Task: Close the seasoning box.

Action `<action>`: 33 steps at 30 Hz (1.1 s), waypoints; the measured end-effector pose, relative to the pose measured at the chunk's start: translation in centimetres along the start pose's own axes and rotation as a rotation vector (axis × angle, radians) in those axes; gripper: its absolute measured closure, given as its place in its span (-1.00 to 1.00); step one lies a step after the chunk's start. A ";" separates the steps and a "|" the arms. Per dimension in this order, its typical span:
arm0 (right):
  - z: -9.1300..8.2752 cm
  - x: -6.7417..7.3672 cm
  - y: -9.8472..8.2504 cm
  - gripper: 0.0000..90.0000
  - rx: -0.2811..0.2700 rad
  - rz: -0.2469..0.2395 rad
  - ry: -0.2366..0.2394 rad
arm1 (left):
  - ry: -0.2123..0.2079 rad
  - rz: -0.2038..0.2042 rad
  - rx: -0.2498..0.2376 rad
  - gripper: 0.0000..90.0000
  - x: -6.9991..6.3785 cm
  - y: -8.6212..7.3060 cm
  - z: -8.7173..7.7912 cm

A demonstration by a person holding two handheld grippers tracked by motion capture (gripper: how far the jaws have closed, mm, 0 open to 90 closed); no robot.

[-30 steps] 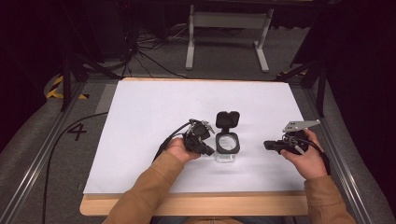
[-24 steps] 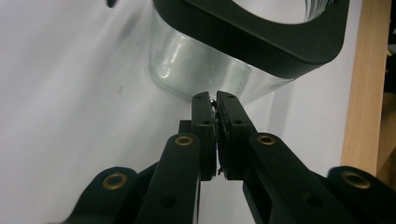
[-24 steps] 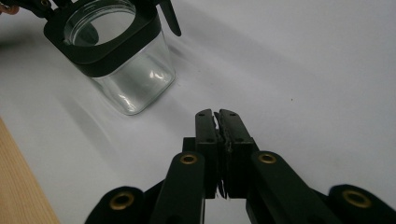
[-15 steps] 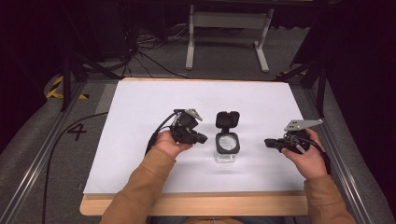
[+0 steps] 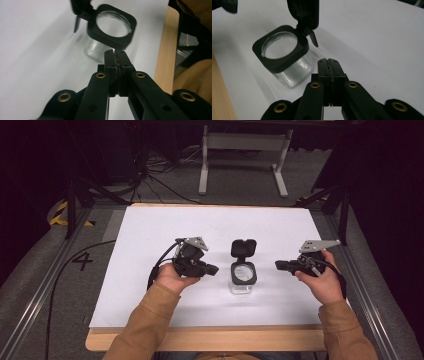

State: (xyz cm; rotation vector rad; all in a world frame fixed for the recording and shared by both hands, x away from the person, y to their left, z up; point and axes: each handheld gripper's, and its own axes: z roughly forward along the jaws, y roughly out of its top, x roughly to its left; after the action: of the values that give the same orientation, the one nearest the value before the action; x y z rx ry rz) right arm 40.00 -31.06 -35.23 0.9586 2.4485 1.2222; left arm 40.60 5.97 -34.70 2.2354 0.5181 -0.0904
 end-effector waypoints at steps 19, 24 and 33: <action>4.1 -1.9 7.5 1.00 -0.104 -0.041 0.079 | -0.116 0.044 0.075 0.99 -2.8 -1.0 6.1; 4.2 -1.3 8.5 1.00 -0.116 -0.049 0.098 | -0.120 0.055 0.085 0.99 -2.9 -0.9 7.1; 5.1 -0.2 9.9 1.00 -0.092 -0.078 0.092 | -0.118 0.048 0.082 0.99 -2.7 -0.7 7.5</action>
State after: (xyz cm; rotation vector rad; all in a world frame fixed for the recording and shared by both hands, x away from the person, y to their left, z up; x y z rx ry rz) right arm 47.00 -23.76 -30.69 0.7919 2.4496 1.3675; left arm 38.67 -0.09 -39.48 2.3048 0.4033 -0.2205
